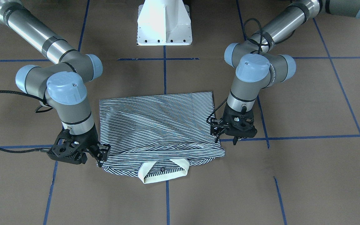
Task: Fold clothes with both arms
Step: 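Release the hem with both grippers and raise them away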
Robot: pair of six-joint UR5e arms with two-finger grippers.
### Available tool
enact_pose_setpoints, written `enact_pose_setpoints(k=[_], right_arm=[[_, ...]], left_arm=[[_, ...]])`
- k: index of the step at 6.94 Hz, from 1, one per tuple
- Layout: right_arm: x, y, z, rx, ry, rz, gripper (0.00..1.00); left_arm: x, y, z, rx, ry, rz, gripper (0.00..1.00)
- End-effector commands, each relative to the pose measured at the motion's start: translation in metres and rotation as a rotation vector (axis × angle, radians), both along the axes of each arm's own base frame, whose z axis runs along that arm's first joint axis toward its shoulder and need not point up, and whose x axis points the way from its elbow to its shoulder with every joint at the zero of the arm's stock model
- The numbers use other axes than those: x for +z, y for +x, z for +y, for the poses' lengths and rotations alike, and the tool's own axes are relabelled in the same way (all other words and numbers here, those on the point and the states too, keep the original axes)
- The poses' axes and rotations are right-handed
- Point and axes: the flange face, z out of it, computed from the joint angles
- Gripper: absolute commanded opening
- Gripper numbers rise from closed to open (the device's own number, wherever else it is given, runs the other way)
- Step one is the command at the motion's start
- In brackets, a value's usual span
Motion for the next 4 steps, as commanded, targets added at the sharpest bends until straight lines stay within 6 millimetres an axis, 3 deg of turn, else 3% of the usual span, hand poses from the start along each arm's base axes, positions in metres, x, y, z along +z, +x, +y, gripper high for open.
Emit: enact_pose_setpoints(k=[1, 2, 4], right_arm=[[0.008, 0.022, 0.005, -0.037, 0.023, -0.008, 1.0], [0.008, 0.021, 0.006, -0.038, 0.022, -0.009, 1.0], [0.007, 0.022, 0.005, -0.034, 0.025, -0.008, 1.0]], left_arm=[[0.013, -0.008, 0.076, 0.057, -0.021, 0.057, 1.0], [0.018, -0.004, 0.101, 0.036, -0.091, 0.091, 0.99], [0.036, 0.018, 0.147, 0.008, -0.17, 0.142, 0.67]])
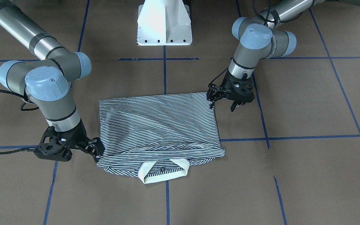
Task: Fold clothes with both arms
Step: 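Move the left gripper to the folded shirt's side edge nearest it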
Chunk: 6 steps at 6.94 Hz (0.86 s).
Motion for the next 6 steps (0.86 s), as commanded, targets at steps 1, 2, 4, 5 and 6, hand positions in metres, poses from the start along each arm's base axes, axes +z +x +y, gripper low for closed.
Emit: enact_pose_setpoints(k=[1, 2, 4, 5, 6], right_arm=[[0.0, 0.001, 0.0, 0.002, 0.002, 0.001, 1.0], [0.0, 0.0, 0.0, 0.002, 0.002, 0.002, 1.0], [0.0, 0.0, 0.0, 0.003, 0.001, 0.001, 1.0], [0.0, 0.0, 0.0, 0.003, 0.001, 0.001, 1.0], [0.0, 0.0, 0.0, 0.003, 0.001, 0.001, 1.0]], left_arm=[[0.01, 0.023, 0.042, -0.015, -0.077, 0.054, 0.6], [0.01, 0.032, 0.053, -0.015, -0.085, 0.055, 0.58], [0.009, 0.038, 0.06, -0.014, -0.105, 0.062, 0.56], [0.009, 0.039, 0.061, -0.014, -0.104, 0.062, 0.54], [0.009, 0.039, 0.062, -0.012, -0.104, 0.062, 0.52]])
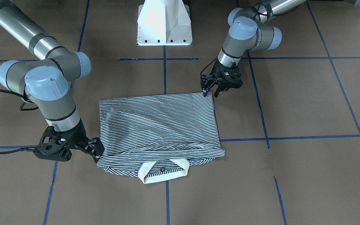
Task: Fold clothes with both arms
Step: 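Move the left gripper to the folded shirt's side edge nearest it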
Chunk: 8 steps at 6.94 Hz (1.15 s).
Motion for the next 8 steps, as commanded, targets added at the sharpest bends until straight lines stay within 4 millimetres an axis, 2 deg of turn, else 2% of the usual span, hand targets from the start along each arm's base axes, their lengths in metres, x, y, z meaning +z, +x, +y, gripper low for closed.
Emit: enact_pose_setpoints(k=[1, 3, 5, 6, 7, 8], right_arm=[[0.0, 0.0, 0.0, 0.0, 0.0, 0.0, 1.0], [0.001, 0.0, 0.0, -0.001, 0.0, 0.002, 1.0], [0.001, 0.0, 0.0, -0.001, 0.0, 0.002, 1.0], [0.001, 0.0, 0.0, 0.0, -0.001, 0.001, 1.0], [0.001, 0.0, 0.0, -0.001, 0.001, 0.001, 1.0], [0.001, 0.0, 0.0, -0.001, 0.001, 0.001, 1.0]], left_arm=[[0.0, 0.002, 0.002, 0.004, -0.002, 0.001, 0.3], [0.001, 0.005, 0.007, 0.011, -0.001, -0.001, 0.0], [0.004, 0.003, 0.006, 0.012, 0.004, -0.008, 0.0], [0.016, -0.004, 0.003, 0.014, 0.004, -0.029, 0.0], [0.022, -0.022, -0.017, 0.023, 0.083, -0.067, 0.0], [0.032, -0.054, -0.06, -0.009, 0.143, -0.117, 0.0]])
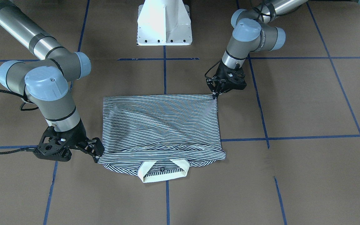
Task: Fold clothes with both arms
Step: 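Move the left gripper to the folded shirt's side edge nearest it, then push the shirt's side edge with the left gripper, rotating the shirt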
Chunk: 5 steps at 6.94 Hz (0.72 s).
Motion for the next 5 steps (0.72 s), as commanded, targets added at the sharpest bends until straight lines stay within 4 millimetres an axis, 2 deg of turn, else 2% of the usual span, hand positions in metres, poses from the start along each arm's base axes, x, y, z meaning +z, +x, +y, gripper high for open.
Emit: enact_pose_setpoints(k=[1, 2, 3, 4, 5], right_arm=[[-0.002, 0.0, 0.0, 0.0, 0.003, -0.002, 1.0], [-0.001, -0.001, 0.0, -0.002, 0.002, -0.001, 1.0], [-0.001, -0.001, 0.0, -0.002, 0.002, -0.001, 1.0], [-0.003, -0.001, 0.0, -0.001, 0.004, -0.005, 1.0], [-0.004, -0.001, 0.0, 0.0, 0.004, -0.006, 1.0]], left_arm=[[0.032, -0.064, -0.083, -0.038, 0.13, -0.127, 0.0], [0.053, -0.086, -0.121, -0.071, 0.139, -0.18, 0.0], [0.043, -0.09, -0.163, -0.116, 0.137, -0.191, 0.0], [0.05, -0.09, -0.19, -0.151, 0.123, -0.219, 0.0], [0.044, -0.079, -0.226, -0.211, 0.148, -0.244, 0.0]])
